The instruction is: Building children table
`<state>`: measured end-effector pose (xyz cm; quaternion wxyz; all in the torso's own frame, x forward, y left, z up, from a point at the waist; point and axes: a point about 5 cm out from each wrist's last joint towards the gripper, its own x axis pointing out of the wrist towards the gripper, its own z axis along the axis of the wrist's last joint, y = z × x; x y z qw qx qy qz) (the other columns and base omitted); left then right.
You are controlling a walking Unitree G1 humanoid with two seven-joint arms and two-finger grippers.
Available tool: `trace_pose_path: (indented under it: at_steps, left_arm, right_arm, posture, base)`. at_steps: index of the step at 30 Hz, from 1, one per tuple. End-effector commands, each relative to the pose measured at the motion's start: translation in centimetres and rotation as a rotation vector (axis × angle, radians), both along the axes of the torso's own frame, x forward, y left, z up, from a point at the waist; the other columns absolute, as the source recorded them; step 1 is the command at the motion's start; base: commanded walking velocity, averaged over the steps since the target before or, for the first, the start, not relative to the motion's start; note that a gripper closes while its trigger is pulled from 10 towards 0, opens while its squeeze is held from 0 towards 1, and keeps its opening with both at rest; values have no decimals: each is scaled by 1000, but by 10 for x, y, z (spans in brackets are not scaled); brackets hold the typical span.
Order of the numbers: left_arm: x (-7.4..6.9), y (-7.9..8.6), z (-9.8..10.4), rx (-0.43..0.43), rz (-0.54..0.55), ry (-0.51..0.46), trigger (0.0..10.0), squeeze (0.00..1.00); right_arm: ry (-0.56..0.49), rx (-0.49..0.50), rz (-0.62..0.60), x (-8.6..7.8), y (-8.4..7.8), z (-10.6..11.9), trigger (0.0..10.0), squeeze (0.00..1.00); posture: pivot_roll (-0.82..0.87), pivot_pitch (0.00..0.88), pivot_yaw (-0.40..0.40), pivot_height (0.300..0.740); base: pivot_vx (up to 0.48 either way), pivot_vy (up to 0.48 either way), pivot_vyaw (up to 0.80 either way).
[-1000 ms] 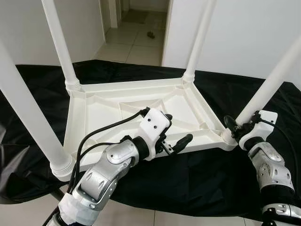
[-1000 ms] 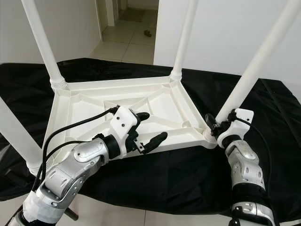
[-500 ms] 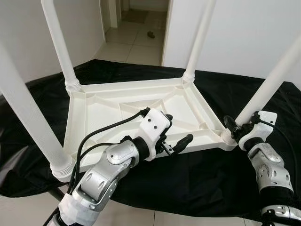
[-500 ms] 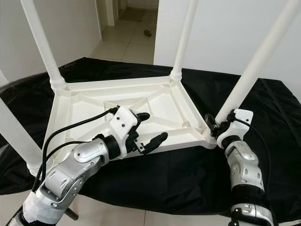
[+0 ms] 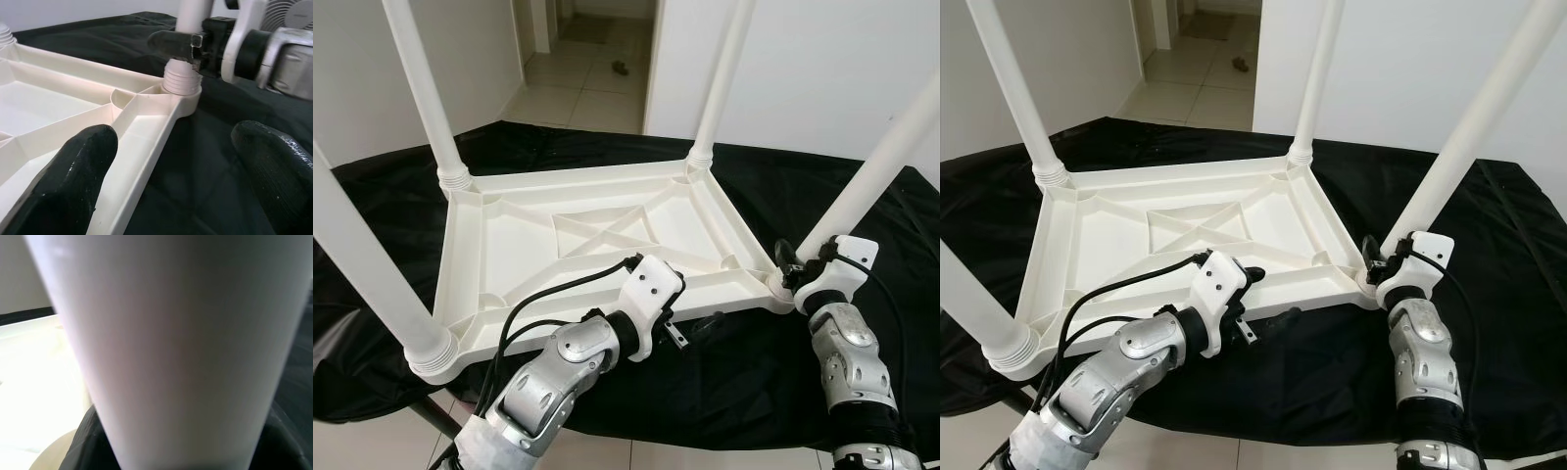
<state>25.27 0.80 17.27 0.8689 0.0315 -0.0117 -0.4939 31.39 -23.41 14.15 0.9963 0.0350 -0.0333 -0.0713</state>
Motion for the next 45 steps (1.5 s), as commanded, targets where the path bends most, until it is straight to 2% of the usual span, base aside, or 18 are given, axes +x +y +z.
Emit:
trace_pose_path:
  at_steps: [1, 4, 5, 6, 8, 12, 14, 16, 19, 20, 21, 22, 27, 29, 34, 41, 42, 45]
  left_arm:
    - [-2, -6, -2, 19, -74, -8, 10000, 0]
    - [-1, -7, -2, 19, -76, -9, 10000, 0]
    - [2, -8, -1, 16, -75, -14, 10000, 0]
    - [2, -8, -1, 16, -75, -14, 10000, 0]
    - [5, -9, 1, 13, -71, -19, 10000, 0]
    - [8, -8, 2, 8, -61, -23, 10000, 0]
    - [10, -6, 2, 1, -51, -21, 10000, 0]
    - [11, -4, 3, 1, -45, -24, 10000, 0]
    - [12, -3, 3, 2, -36, -26, 10000, 0]
    - [13, -2, 3, 1, -33, -26, 10000, 0]
    - [13, -2, 3, -1, -31, -26, 10000, 0]
    - [13, -2, 3, -2, -30, -25, 10000, 0]
    - [13, -1, 2, -2, -28, -25, 10000, 0]
    - [13, 0, 2, -2, -26, -25, 10000, 0]
    - [13, 1, 2, -5, -22, -23, 10000, 0]
    - [13, 2, 3, -9, -21, -29, 10000, 0]
    - [13, 2, 4, -9, -21, -30, 10000, 0]
    - [12, 2, 4, -9, -22, -30, 10000, 0]
  right_arm:
    - [204, 39, -32, -12, 21, -43, 10000, 0]
    - [206, 38, -53, -14, 26, -43, 10000, 0]
    - [208, 51, -142, -18, 38, -43, 10000, 0]
    - [208, 51, -142, -18, 38, -43, 10000, 0]
    - [221, 76, -210, -22, 50, -43, 10000, 0]
    - [244, 95, -256, -24, 64, -44, 10000, 0]
    - [259, 96, -262, -24, 72, -44, 10000, 0]
    - [233, 86, -209, -23, 79, -40, 10000, 0]
    - [209, 90, -168, -22, 83, -37, 10000, 0]
    - [197, 90, -161, -22, 83, -34, 10000, 420]
    - [189, 89, -157, -22, 84, -33, 10000, 420]
    - [181, 99, -141, -22, 84, -32, 10000, 1000]
    - [163, 126, -128, -23, 83, -30, 10000, 1000]
    - [123, 97, -120, -23, 80, -25, 10000, 1000]
    - [67, 103, -62, -22, 74, -17, 10000, 1000]
    - [37, 32, 42, -21, 48, -11, 10000, 1000]
    - [37, 19, 70, -21, 43, -10, 10000, 0]
    - [31, -2, 140, -20, 36, -8, 10000, 0]
  posture:
    - [27, 59, -3, 740]
    - [25, 57, -3, 740]
    - [23, 57, -6, 740]
    - [23, 57, -6, 740]
    - [23, 56, -8, 740]
    - [25, 55, -8, 740]
    - [23, 54, -6, 740]
    - [23, 54, -11, 740]
    - [28, 55, -14, 740]
    - [28, 56, -14, 740]
    - [28, 56, -14, 740]
    - [29, 55, -14, 740]
    - [30, 55, -15, 740]
    - [27, 55, -14, 740]
    - [26, 54, -14, 740]
    - [24, 51, -12, 740]
    - [25, 50, -12, 740]
    - [24, 48, -13, 740]
  base:
    - [0, 0, 0]
    - [0, 0, 0]
    - [0, 0, 0]
    - [0, 0, 0]
    - [0, 0, 0]
    - [0, 0, 0]
    - [0, 0, 0]
    - [0, 0, 0]
    - [0, 0, 0]
    - [0, 0, 0]
    - [0, 0, 0]
    - [0, 0, 0]
    - [0, 0, 0]
    - [0, 0, 0]
    - [0, 0, 0]
    - [0, 0, 0]
    - [0, 0, 0]
    - [0, 0, 0]
